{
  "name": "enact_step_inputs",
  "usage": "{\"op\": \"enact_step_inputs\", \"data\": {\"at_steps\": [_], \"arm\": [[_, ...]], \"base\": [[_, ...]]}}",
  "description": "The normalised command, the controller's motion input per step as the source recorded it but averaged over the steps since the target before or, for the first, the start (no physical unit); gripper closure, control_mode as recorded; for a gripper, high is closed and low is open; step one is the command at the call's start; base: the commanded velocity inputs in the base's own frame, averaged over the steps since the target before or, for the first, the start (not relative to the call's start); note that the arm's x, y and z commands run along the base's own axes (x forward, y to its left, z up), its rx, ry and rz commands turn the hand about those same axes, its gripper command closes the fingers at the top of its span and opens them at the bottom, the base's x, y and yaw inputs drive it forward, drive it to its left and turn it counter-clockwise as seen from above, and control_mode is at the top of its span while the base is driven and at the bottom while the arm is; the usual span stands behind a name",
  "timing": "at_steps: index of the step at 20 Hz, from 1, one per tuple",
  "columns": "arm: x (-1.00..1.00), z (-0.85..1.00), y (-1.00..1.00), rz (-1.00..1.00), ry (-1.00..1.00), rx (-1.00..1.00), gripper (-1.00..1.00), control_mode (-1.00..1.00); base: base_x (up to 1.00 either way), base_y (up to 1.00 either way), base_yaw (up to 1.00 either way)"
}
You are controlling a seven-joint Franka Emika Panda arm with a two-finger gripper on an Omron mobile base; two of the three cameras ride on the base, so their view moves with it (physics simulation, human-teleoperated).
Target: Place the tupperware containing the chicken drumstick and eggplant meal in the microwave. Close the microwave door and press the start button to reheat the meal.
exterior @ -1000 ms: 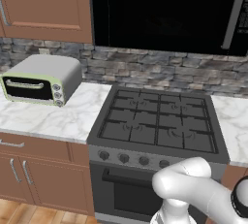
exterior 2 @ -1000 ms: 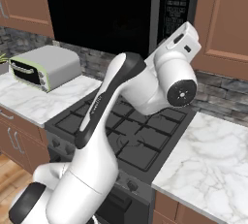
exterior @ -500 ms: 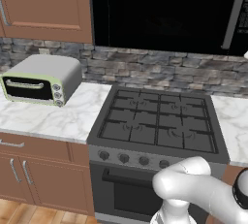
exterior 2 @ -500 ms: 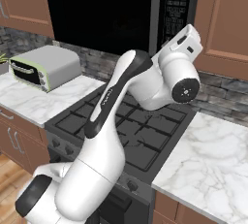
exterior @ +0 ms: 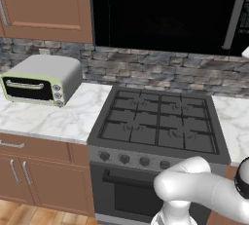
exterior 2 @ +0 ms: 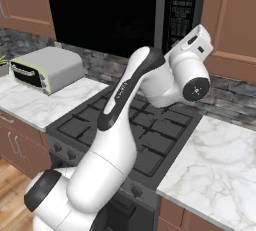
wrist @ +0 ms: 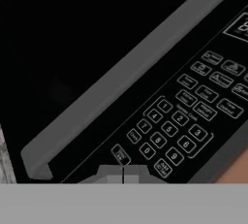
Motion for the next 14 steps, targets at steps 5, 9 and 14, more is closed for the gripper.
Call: {"op": "enact_step_inputs", "data": {"at_steps": [5,9,14], "arm": [[0.25,-0.03,-0.13,0.0,0.0,0.0,1.0,-1.0],[0.28,-0.07,-0.09,0.0,0.0,0.0,1.0,-1.0],[0.28,-0.07,-0.1,0.0,0.0,0.0,1.0,-1.0]], "base": [[0.0,0.0,0.0],[0.0,0.0,0.0],[0.0,0.0,0.0]]}}
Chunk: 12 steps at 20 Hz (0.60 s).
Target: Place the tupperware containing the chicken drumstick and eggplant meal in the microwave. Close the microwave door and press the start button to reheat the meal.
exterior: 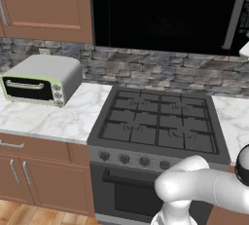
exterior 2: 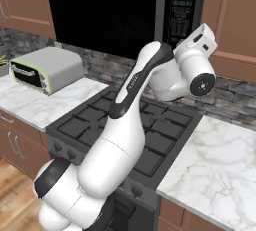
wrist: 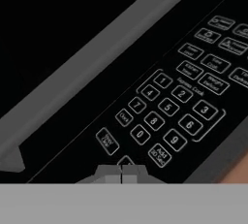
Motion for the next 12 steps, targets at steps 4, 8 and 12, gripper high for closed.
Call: {"op": "enact_step_inputs", "data": {"at_steps": [4,8,12], "arm": [[0.28,-0.05,-0.14,0.0,0.0,0.0,1.0,-1.0],[0.3,-0.09,-0.1,0.0,0.0,0.0,1.0,-1.0],[0.4,-0.17,0.0,-0.03,0.0,-0.07,1.0,-1.0]], "base": [[0.0,0.0,0.0],[0.0,0.0,0.0],[0.0,0.0,0.0]]}}
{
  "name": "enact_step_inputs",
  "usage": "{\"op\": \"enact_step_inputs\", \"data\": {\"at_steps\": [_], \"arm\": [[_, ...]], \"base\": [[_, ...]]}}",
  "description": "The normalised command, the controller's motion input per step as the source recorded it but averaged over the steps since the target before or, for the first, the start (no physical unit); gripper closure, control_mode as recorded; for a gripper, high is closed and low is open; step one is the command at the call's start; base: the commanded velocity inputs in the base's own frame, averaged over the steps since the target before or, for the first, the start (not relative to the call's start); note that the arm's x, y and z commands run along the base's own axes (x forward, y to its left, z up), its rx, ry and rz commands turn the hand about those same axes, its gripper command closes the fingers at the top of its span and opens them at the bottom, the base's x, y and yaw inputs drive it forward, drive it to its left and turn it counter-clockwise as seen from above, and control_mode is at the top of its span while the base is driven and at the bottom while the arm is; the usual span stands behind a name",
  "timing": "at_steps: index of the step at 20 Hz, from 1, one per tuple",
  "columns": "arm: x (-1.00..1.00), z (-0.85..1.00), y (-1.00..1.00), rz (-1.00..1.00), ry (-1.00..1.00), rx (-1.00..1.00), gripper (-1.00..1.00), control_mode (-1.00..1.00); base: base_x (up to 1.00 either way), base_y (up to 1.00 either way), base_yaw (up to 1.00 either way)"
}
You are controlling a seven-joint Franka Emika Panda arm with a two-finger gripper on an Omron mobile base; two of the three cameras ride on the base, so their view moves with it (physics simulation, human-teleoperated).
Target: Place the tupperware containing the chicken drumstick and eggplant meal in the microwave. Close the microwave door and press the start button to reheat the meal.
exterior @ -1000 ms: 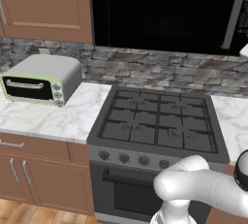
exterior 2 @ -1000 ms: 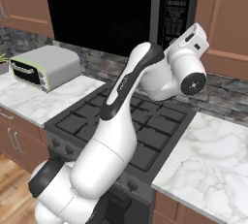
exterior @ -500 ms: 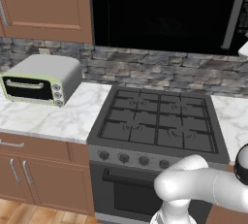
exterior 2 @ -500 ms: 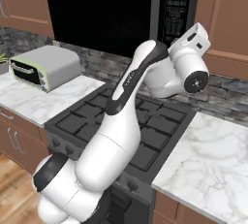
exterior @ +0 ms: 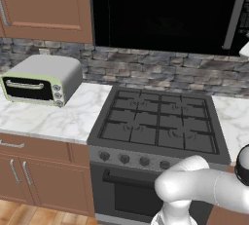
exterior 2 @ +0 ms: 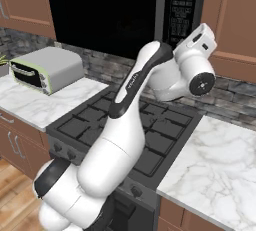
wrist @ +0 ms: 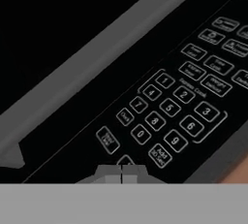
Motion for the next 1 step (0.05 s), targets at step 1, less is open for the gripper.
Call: {"op": "enact_step_inputs", "data": {"at_steps": [1], "arm": [[0.46,-0.17,0.0,-0.07,0.0,-0.09,1.0,-1.0]], "base": [[0.0,0.0,0.0]]}}
